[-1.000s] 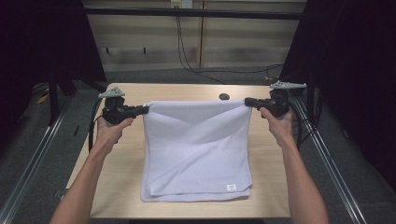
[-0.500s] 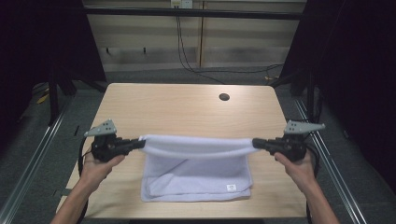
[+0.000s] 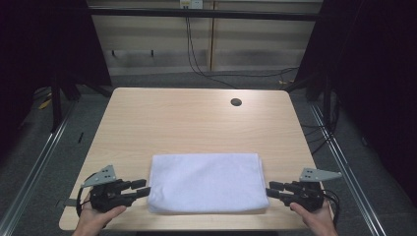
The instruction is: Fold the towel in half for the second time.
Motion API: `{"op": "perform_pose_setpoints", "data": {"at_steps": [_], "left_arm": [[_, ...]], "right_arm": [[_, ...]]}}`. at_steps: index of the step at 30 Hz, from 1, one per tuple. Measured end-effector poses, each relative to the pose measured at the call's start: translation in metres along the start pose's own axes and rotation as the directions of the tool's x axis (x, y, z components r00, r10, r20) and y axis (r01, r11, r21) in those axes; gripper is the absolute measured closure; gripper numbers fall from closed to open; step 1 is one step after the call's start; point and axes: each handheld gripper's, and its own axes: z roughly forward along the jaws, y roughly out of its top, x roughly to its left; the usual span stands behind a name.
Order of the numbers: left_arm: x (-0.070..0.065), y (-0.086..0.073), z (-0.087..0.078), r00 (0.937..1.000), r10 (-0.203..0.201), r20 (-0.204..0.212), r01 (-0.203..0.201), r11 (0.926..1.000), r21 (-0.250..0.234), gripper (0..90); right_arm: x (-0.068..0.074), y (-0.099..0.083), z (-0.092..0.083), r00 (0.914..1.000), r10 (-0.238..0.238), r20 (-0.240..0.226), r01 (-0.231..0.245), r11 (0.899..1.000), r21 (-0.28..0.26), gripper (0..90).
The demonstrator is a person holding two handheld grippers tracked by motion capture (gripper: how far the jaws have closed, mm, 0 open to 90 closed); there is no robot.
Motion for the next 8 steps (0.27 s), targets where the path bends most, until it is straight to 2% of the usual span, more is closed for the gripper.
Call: {"op": "perform_pose_setpoints", "data": {"at_steps": [1, 2, 4, 6, 8], "left_arm": [[0.005, 0.0, -0.001, 0.9987, -0.039, -0.031, 0.039, 0.9991, -0.015, 56.8], [0.01, -0.002, 0.0, 0.9971, -0.065, -0.039, 0.064, 0.9978, -0.013, 51.6], [0.018, -0.006, 0.005, 0.9944, -0.075, -0.074, 0.076, 0.9971, -0.001, 48.0], [0.024, -0.009, 0.009, 0.9907, -0.091, -0.101, 0.094, 0.9952, 0.028, 42.6], [0.025, -0.01, 0.01, 0.9896, -0.093, -0.11, 0.097, 0.9948, 0.03, 36.8]], "right_arm": [[-0.003, 0.001, -0.003, 0.9991, 0.004, 0.043, -0.003, 0.999, -0.032, 58.1], [-0.006, 0.001, -0.006, 0.9975, 0.014, 0.07, -0.009, 0.998, -0.066, 55.0], [-0.012, 0.001, -0.01, 0.9929, 0.035, 0.114, -0.021, 0.993, -0.115, 47.9], [-0.017, -0.002, -0.013, 0.9883, 0.066, 0.137, -0.046, 0.988, -0.146, 44.8], [-0.019, -0.003, -0.013, 0.9863, 0.061, 0.154, -0.039, 0.99, -0.139, 43.6]]}}
